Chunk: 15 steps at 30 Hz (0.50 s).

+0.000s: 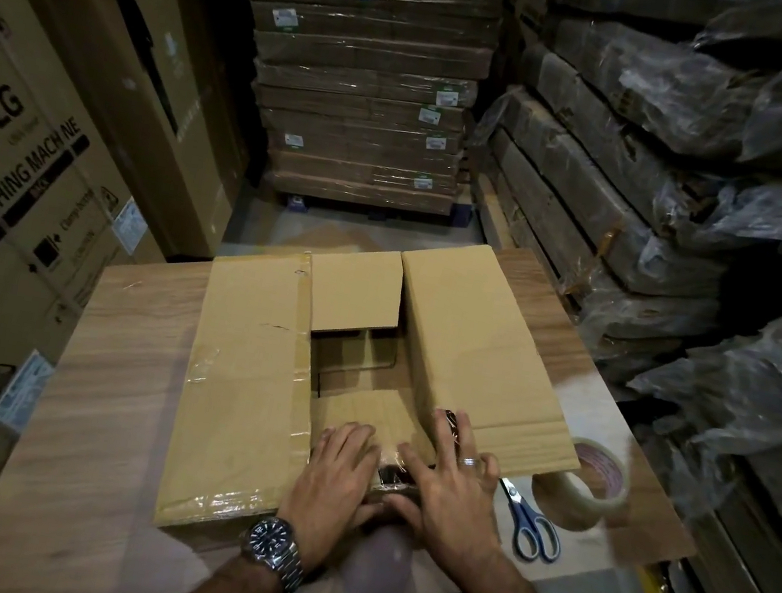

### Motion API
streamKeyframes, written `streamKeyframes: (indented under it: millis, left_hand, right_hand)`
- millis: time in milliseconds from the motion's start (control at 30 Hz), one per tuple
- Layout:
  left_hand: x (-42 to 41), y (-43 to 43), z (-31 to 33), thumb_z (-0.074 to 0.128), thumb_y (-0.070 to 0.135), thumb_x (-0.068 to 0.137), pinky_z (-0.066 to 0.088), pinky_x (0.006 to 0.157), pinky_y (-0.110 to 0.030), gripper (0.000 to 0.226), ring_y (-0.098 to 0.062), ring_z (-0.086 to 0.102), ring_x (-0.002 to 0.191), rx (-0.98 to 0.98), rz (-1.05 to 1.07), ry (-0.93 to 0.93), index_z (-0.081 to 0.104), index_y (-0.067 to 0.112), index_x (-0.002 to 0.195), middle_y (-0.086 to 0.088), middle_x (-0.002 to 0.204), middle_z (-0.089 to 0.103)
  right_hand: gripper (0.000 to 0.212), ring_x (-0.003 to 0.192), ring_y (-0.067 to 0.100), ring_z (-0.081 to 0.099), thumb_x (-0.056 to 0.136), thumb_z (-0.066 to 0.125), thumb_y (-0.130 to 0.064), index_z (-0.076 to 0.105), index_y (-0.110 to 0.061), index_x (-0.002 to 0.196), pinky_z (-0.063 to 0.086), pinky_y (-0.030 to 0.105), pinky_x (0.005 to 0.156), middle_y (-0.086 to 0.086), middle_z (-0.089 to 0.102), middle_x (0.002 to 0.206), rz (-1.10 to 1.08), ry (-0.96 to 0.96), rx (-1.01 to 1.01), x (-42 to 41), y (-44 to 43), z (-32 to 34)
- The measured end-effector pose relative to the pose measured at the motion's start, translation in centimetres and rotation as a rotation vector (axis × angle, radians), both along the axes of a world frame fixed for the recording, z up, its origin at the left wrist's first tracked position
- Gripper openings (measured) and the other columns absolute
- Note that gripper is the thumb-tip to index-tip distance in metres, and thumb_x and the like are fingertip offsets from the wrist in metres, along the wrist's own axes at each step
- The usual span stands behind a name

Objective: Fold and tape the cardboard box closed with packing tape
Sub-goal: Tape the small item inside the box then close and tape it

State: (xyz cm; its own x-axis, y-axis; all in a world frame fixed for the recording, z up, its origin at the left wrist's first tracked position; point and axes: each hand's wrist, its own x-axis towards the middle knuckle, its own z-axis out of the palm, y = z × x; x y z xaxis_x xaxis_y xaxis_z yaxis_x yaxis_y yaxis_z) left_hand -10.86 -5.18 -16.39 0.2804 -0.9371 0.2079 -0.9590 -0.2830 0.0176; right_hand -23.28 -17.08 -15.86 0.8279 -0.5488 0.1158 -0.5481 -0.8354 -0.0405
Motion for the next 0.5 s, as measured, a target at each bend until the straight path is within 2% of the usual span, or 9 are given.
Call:
streamKeyframes:
  millis: [133,267,333,400,500]
  left_hand:
    - [0.12,-0.05,0.13,0.075,0.061,0.057,0.054,0.092,-0.045,0.071,-0.023,0.045,0.114,0.021,-0.005,0.047,0.067,0.012,0.107,-0.007,0.115,0.063]
    - [0.82,0.22,-0.02,0.075,0.058,0.063,0.049,0.099,-0.044,0.073,-0.029,0.051,0.12,0.01,-0.019,0.162,0.063,0.009,0.115,-0.012,0.125,0.057]
    - [0.86,0.22,0.21,0.079,0.056,0.061,0.051,0.097,-0.044,0.073,-0.03,0.054,0.119,0.027,-0.023,0.166,0.063,0.008,0.114,-0.012,0.125,0.058]
    - [0.68,0.17,0.35,0.082,0.051,0.061,0.05,0.097,-0.045,0.072,-0.03,0.053,0.12,0.037,-0.031,0.17,0.063,0.007,0.114,-0.013,0.125,0.058]
    - [0.59,0.15,0.47,0.079,0.047,0.068,0.043,0.105,-0.046,0.069,-0.03,0.045,0.128,0.051,-0.01,0.181,0.06,0.007,0.121,-0.013,0.134,0.052]
  right_hand:
    - [0.069,0.134,0.037,0.032,0.049,0.076,-0.07,0.067,-0.033,0.107,0.048,0.055,0.078,0.015,0.047,0.142,0.006,0.005,0.005,-0.4,-0.85,0.0]
    - [0.077,0.135,0.036,0.032,0.058,0.06,-0.077,0.059,-0.031,0.118,0.048,0.054,0.078,0.014,0.037,0.146,0.019,0.001,-0.001,-0.21,-0.6,0.03]
    - [0.089,0.134,0.036,0.033,0.049,0.071,-0.076,0.058,-0.026,0.121,0.049,0.055,0.077,0.015,0.038,0.145,-0.001,-0.008,0.029,-0.1,-0.72,0.19]
    - [0.1,0.133,0.036,0.033,0.042,0.074,-0.076,0.056,-0.022,0.124,0.05,0.056,0.076,0.016,0.04,0.143,-0.023,-0.011,0.038,-0.18,-0.98,0.37]
    - [0.105,0.132,0.036,0.033,0.038,0.078,-0.074,0.056,-0.019,0.125,0.049,0.056,0.077,0.016,0.039,0.143,-0.041,-0.03,0.05,-0.52,-1.22,0.46]
